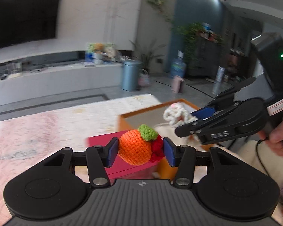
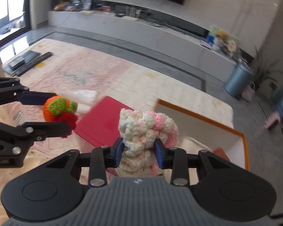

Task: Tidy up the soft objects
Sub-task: 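Carry the fruit and flower over the orange box with both tools, then open both tools to drop the fruit and flower into the box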

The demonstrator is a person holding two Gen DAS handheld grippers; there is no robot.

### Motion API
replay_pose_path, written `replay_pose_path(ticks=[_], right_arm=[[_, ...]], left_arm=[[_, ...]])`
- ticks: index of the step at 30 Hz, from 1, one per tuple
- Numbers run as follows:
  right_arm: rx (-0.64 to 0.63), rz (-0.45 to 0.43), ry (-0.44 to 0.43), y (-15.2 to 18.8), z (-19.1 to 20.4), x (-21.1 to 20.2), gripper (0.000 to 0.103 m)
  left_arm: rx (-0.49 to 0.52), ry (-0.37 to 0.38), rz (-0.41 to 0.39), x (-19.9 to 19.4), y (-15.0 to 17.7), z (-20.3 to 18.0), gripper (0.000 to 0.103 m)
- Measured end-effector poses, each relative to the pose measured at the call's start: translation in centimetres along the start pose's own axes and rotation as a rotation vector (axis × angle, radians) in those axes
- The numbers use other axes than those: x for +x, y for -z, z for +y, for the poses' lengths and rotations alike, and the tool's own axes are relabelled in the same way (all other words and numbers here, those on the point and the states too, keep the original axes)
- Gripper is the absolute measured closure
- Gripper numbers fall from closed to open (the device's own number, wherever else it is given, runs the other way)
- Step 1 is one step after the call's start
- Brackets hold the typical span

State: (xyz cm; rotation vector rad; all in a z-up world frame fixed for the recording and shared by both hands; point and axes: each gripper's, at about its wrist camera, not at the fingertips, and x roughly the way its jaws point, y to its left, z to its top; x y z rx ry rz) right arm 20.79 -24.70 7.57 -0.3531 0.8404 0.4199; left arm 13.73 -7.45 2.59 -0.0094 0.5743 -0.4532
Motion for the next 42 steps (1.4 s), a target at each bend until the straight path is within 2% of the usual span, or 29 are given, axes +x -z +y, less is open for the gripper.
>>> replay_pose_path(ticks=[5,9,15,24,34,38,42], right_arm=[[0.051,0.021,0.124,2.5,-4.3,1.0,0.068],[0.150,0.057,0.174,4.1,-8.1,2.6,0.067],[0.187,0.101,0.241,5.6,-11.5,4.9,0.065],[0.210,0.170,0.189,6.4,-13.3,8.2,0.063],[0.270,0.282,0.120,7.6,-15.1,11.4,0.062],[0.278,0.288,0.116,8.1,-15.1,12.0,0.061],[0.265,0.287,0.126,7.8,-14.7,11.6,0.056]], left_arm=[[0.091,0.057,0.073,4.8,-1.8,-4.0,0.045],[0.125,0.106,0.115,8.2,-2.9,-6.4,0.045],[0.177,0.143,0.196,13.0,-2.8,-8.8,0.045],[0.180,0.157,0.300,18.0,-1.2,-10.0,0.045],[0.207,0.127,0.376,20.6,-0.3,-9.0,0.045],[0.197,0.107,0.397,21.0,-0.1,-8.7,0.045],[0.195,0.091,0.401,20.8,-0.3,-8.7,0.044]])
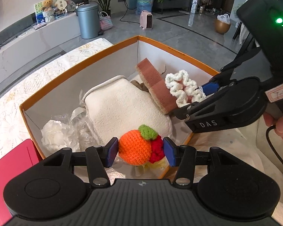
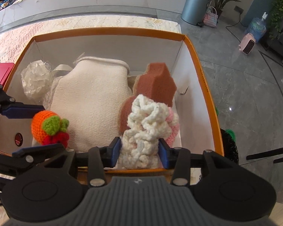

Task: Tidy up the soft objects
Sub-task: 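Open both tools to drop the fruit and flower into the box, then move both open tools back to the yellow snack bag on the bed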

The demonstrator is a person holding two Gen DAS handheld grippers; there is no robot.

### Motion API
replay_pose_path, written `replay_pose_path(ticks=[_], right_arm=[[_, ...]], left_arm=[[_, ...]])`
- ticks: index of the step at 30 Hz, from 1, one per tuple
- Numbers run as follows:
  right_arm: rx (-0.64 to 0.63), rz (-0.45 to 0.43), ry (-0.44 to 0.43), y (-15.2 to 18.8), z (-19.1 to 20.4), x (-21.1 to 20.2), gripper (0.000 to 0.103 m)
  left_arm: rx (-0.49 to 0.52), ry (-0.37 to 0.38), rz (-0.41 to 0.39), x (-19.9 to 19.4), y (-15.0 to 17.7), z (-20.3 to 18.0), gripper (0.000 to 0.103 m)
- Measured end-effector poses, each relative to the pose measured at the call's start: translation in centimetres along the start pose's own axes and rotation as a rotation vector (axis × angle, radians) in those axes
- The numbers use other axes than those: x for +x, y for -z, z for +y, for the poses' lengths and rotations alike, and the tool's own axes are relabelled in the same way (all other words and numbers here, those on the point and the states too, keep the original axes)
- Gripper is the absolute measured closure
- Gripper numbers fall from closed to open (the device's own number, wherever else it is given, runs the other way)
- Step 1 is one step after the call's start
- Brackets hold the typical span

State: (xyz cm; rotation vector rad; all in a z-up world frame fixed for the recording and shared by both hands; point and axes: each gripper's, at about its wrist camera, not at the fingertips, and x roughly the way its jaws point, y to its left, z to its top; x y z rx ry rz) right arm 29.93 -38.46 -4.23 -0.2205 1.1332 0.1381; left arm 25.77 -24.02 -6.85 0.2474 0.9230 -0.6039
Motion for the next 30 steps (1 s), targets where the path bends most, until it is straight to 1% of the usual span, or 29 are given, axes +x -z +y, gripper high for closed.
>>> replay_pose_path(ticks=[1,2,4,5,9,10,13,18,22,26,30], right_arm=[[-0.009,-0.005,0.002,0.0,0.1,-0.3,0.051],[-0.018,-0.011,0.004,-0.1,0.3,-0.6,0.049],[-0.045,-0.028,0.013,-0.2,0.6,-1.3,0.039],[-0.062,-0.035,0.023,-0.2,0.8,-1.6,0.038],[-0.099,-0.048,0.049,-0.4,1.3,-2.8,0.037],[-0.099,-0.053,0.049,-0.4,1.3,-3.1,0.030],[-0.097,-0.089,0.059,-0.4,1.6,-4.5,0.019],[-0.078,-0.139,0.051,-0.2,2.0,-7.0,0.019],[-0.071,-0.189,0.057,0.6,3.2,-8.7,0.019],[-0.038,-0.262,0.061,2.2,5.0,-10.2,0.019],[0.024,-0.347,0.045,4.3,7.6,-11.3,0.019]], left_arm=[[0.001,-0.007,-0.003,-0.1,0.0,0.0,0.042],[0.003,-0.012,-0.009,-0.2,0.2,-0.1,0.040],[0.000,-0.019,-0.027,-0.6,0.4,-0.1,0.034],[-0.005,-0.021,-0.037,-0.8,0.5,-0.1,0.030],[-0.006,-0.007,-0.073,-2.5,0.7,-0.2,0.024],[0.005,-0.009,-0.081,-3.0,0.7,-0.2,0.024],[0.040,-0.025,-0.118,-4.5,0.9,-0.4,0.021],[0.024,-0.033,-0.155,-6.6,1.6,0.0,0.021],[0.011,-0.060,-0.192,-8.8,2.8,0.6,0.021],[-0.022,-0.098,-0.247,-11.6,4.8,1.7,0.021],[-0.081,-0.155,-0.312,-14.3,7.4,3.0,0.021]])
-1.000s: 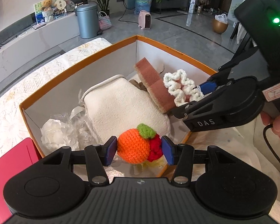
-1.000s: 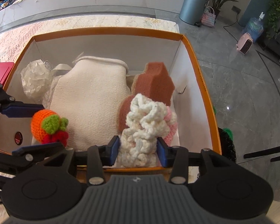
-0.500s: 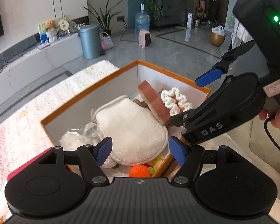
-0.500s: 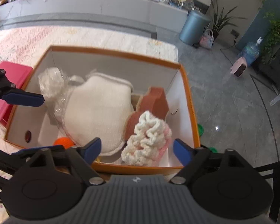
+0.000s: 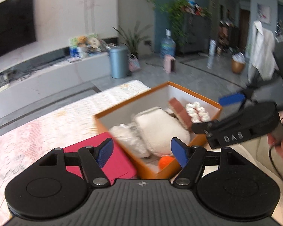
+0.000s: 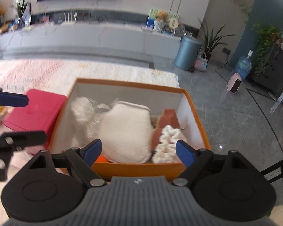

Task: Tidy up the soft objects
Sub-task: 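Move both open tools back to the yellow snack bag on the bed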

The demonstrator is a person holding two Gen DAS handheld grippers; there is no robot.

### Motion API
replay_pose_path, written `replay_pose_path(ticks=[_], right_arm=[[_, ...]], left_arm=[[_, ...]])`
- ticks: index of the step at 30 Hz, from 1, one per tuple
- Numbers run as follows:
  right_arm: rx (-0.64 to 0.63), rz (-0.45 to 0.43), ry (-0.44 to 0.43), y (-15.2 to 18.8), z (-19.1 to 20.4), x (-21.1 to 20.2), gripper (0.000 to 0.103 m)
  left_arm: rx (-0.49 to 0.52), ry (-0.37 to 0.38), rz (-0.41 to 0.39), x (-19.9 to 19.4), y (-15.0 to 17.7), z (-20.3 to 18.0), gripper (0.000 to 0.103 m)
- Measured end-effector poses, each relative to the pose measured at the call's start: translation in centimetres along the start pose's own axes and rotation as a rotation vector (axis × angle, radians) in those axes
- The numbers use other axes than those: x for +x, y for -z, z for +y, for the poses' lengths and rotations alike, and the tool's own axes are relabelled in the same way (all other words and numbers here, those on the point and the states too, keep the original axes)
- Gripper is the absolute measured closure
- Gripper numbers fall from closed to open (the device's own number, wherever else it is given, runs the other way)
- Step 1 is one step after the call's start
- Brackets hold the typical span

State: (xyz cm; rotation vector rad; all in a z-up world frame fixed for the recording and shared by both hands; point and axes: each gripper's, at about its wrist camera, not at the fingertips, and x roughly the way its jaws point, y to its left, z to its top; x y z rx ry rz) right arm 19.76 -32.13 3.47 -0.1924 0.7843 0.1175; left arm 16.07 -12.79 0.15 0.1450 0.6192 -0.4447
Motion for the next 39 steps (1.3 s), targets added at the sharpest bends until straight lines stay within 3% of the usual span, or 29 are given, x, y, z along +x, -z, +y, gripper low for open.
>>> replay_pose_path(ticks=[8,17,23,28,31,35,37,39], right_arm=[[0.145,-0.136,-0.064,4.0,6.8,-2.5,0.019],[0.237,-0.190,-0.150,7.6,14.0,-2.7,0.019],[0.137,-0.181,-0.210,8.6,18.6,-2.6,0.019],[0.059,-0.193,-0.251,8.5,21.2,-2.3,0.026],[0.022,-0.196,-0.270,8.0,22.3,-2.0,0.036],[-0.010,-0.199,-0.291,7.4,23.5,-1.5,0.040],[-0.034,-0.200,-0.304,6.9,24.3,-1.2,0.050],[-0.061,-0.207,-0.315,6.5,25.2,-0.9,0.050]], left_arm=[[-0.110,-0.155,-0.103,-5.1,5.1,4.0,0.021],[-0.301,-0.296,-0.097,-8.7,11.9,8.4,0.023],[-0.385,-0.361,-0.081,-10.7,14.3,11.2,0.024],[-0.437,-0.372,-0.067,-11.4,15.4,12.7,0.025],[-0.435,-0.380,-0.074,-11.8,15.9,12.9,0.025],[-0.408,-0.383,-0.065,-11.7,15.8,13.6,0.026],[-0.401,-0.378,-0.056,-11.6,15.7,14.2,0.026],[-0.395,-0.376,-0.047,-11.5,15.6,14.8,0.026]])
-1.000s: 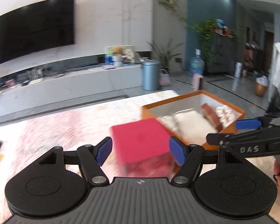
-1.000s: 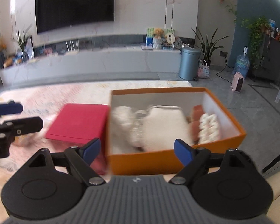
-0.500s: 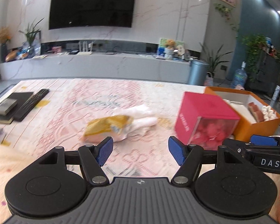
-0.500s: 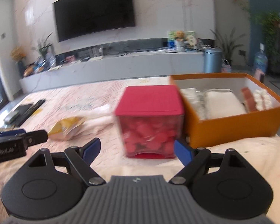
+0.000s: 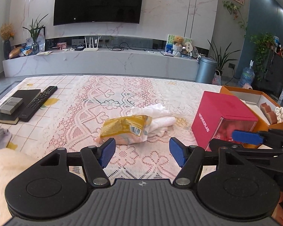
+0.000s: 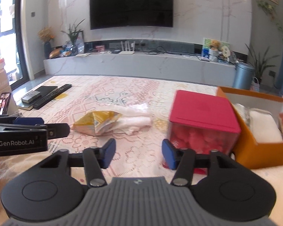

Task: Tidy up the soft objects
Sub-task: 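Move both open tools back to the yellow snack bag on the bed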

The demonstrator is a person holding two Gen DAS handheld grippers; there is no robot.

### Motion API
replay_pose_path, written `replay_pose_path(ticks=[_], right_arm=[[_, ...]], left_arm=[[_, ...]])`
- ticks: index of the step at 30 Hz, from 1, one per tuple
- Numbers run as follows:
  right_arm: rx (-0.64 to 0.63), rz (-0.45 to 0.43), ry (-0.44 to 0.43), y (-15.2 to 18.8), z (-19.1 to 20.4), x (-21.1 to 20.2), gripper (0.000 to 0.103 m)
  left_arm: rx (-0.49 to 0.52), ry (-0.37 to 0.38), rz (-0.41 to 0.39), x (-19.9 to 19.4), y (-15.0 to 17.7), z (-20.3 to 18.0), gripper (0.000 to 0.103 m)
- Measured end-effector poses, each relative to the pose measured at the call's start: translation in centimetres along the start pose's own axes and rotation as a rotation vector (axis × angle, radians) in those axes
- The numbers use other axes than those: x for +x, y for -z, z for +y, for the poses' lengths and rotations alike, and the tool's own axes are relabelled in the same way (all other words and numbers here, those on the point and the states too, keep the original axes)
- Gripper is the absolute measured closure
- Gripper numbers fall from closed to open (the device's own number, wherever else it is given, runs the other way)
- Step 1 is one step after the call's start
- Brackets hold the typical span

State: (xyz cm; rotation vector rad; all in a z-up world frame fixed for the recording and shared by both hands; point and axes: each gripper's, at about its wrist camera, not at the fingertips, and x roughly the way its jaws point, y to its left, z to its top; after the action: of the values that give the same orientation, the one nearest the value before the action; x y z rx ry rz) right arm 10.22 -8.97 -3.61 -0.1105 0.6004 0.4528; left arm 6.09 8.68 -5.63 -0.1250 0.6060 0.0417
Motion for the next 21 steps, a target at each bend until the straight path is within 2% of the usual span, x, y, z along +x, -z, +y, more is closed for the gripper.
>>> replay_pose_path(ticks=[4,6,13,18,21], right_arm=[[-0.037,0.002,-0.032,-0.9,1.1,1.5,0.052],[-0.055,0.010,-0.043,-1.5,1.5,2.6,0.060],[-0.098,0.058,-0.050,-3.1,2.7,7.6,0.062],[-0.132,0.108,-0.037,-4.0,3.2,11.5,0.063],[-0.150,0.146,-0.022,-4.0,3.3,13.3,0.072]], left_arm=[[0.022,0.006,0.017,1.2,-0.9,0.8,0.027],[0.015,0.004,0.025,1.8,-1.3,1.4,0.027],[-0.058,-0.014,0.072,5.1,-2.9,3.9,0.027],[-0.110,0.033,0.101,6.9,-3.5,4.6,0.026],[-0.159,0.036,0.125,7.8,-3.0,5.1,0.026]])
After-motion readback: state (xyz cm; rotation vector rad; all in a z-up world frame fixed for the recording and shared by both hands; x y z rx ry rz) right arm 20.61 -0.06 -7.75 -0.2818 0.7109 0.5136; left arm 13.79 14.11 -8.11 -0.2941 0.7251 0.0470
